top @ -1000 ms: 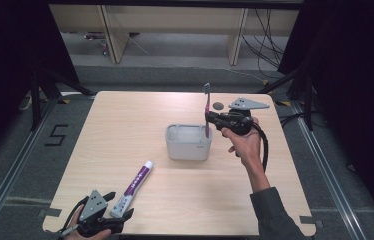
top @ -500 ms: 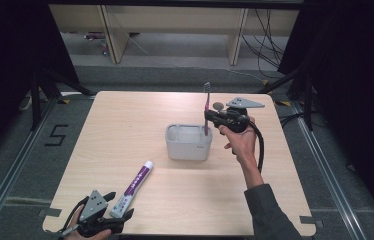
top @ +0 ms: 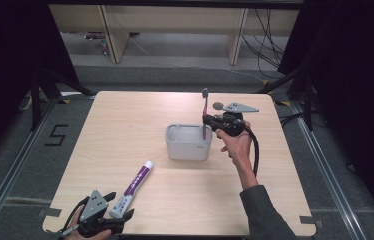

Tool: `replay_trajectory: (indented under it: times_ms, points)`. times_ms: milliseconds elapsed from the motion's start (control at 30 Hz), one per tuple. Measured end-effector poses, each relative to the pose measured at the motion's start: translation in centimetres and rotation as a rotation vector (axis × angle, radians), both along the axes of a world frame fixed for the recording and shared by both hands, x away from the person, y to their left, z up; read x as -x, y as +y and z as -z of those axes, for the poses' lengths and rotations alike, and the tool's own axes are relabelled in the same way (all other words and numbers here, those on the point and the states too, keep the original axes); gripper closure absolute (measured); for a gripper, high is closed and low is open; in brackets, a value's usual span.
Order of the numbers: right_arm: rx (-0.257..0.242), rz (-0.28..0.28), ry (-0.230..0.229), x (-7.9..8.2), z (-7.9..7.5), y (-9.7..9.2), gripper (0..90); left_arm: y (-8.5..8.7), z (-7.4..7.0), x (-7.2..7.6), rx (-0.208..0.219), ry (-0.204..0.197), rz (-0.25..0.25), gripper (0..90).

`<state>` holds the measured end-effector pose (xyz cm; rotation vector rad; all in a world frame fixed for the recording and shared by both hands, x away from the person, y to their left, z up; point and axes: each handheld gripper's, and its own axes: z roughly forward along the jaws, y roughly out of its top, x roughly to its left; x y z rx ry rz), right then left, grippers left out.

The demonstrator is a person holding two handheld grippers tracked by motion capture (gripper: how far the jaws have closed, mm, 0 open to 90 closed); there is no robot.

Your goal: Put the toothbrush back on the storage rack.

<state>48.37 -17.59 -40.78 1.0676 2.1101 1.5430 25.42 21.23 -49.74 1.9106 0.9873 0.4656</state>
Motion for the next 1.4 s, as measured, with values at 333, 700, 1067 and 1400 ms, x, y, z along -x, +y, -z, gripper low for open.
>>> replay_trajectory:
  times_ms: [333, 700, 1067, 1400]
  points:
    - [0.026, 0.026, 0.012, -0.2, 1.2, 0.0, 83.4, 0.0, 0.0, 0.0, -0.005, 0.003, 0.001, 16.5]
    - [0.033, 0.022, 0.010, -0.4, 2.1, 0.4, 82.8, 0.0, 0.0, 0.0, -0.004, 0.003, 0.003, 16.5]
    - [0.043, 0.029, 0.022, -0.6, 2.5, 0.2, 81.2, 0.0, 0.0, 0.0, -0.018, 0.009, 0.012, 16.5]
    - [0.053, 0.050, 0.022, -0.4, 2.6, 0.1, 80.6, 0.0, 0.0, 0.0, -0.016, 0.009, 0.009, 16.5]
